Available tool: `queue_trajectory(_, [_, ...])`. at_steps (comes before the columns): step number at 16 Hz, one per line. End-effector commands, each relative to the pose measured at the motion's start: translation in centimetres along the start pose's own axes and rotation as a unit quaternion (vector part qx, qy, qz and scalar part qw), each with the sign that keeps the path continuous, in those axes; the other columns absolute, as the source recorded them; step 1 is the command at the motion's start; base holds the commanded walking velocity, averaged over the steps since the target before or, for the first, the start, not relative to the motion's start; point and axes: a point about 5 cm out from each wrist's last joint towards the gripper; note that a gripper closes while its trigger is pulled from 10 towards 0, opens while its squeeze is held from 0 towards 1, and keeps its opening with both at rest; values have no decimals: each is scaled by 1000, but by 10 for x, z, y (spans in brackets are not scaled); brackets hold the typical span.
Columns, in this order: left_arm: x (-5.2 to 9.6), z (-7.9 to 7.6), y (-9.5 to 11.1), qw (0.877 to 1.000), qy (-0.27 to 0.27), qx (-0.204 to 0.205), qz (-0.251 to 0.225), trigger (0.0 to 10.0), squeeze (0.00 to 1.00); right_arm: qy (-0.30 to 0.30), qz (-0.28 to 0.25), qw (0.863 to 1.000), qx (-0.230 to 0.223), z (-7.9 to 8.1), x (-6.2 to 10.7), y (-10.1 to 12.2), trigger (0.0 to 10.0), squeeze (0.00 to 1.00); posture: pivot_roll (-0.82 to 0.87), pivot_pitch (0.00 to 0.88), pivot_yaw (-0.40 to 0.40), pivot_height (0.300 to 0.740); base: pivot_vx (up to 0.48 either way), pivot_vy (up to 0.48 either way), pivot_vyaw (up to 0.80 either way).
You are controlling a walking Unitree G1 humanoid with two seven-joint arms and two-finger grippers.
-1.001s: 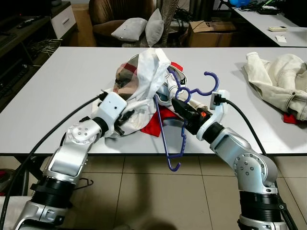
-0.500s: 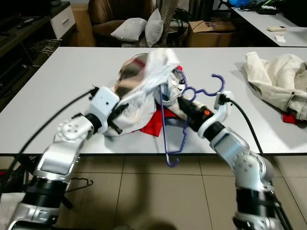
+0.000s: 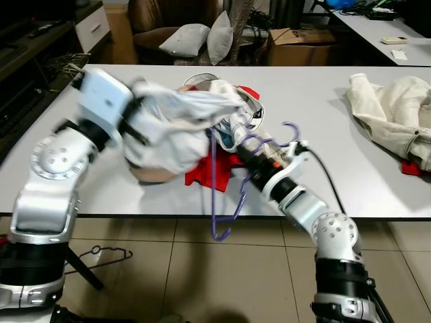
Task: Hang hanger
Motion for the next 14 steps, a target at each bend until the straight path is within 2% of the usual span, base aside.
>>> queue_trajectory(1, [0, 7, 13, 999, 25, -17, -31, 0, 0, 11, 15, 1000, 25, 5, 0, -3, 10000, 0, 229, 26, 23, 740, 0, 0, 0])
queue_trajectory(2, [0, 4, 10, 999, 15, -26, -23, 0, 0, 37, 20, 998, 51, 15, 0, 0, 10000, 0, 221, 24, 23, 740, 0, 0, 0])
queue_trajectory(3, [-1, 0, 8, 999, 4, -41, -21, 0, 0, 68, 1, 995, 75, 26, 0, 11, 10000, 0, 211, 22, 20, 740, 0, 0, 0])
queue_trajectory(4, [-3, 1, 13, 998, 16, -46, -42, 0, 0, 110, -77, 989, 57, 41, 1, 34, 10000, 0, 204, 19, 20, 740, 0, 0, 0])
queue_trajectory(5, [-5, 1, 18, 997, 25, -44, -63, 0, 0, 138, -148, 979, -13, 49, 5, 57, 10000, 0, 195, 13, 18, 740, 0, 0, 0])
queue_trajectory(6, [-5, -2, 15, 997, 16, -44, -60, 0, 0, 142, -163, 976, -32, 49, 7, 63, 10000, 0, 189, 9, 18, 740, 0, 0, 0])
queue_trajectory(7, [0, -13, -3, 999, -10, -38, -21, 0, 0, 87, -85, 992, 39, 32, 7, 43, 10000, 0, 168, 0, 18, 740, 0, 0, 0])
queue_trajectory(8, [2, -15, -9, 999, -12, -36, -9, 0, 0, 58, -43, 995, 74, 24, 6, 32, 10000, 0, 165, 0, 18, 740, 0, 0, 0])
queue_trajectory(9, [5, -21, -19, 999, -9, -30, 3, 0, 0, 12, 29, 991, 130, 7, 12, 6, 10000, 0, 155, 0, 10, 740, 0, 0, 0])
queue_trajectory(10, [6, -21, -20, 1000, -8, -29, 2, 0, 0, 11, 32, 991, 128, 7, 13, 4, 10000, 0, 155, 0, 10, 740, 0, 0, 0])
queue_trajectory(12, [7, -24, -22, 1000, -7, -25, 0, 0, 0, 14, 18, 995, 97, 10, 14, 6, 10000, 0, 147, 0, 3, 740, 0, 0, 0])
queue_trajectory(14, [7, -32, -21, 999, -32, -16, -11, 0, 0, 28, -1, 998, 55, 14, 9, 10, 10000, 0, 147, 0, -3, 740, 0, 0, 0])
Point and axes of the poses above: a point about 5 cm out from each wrist's last joint towards the gripper, its own x axis pointing back from the gripper into the wrist, its own y axis along the axis of the wrist's last joint, z = x × y, and after that the axes turned 6 degrees about x, right-handed
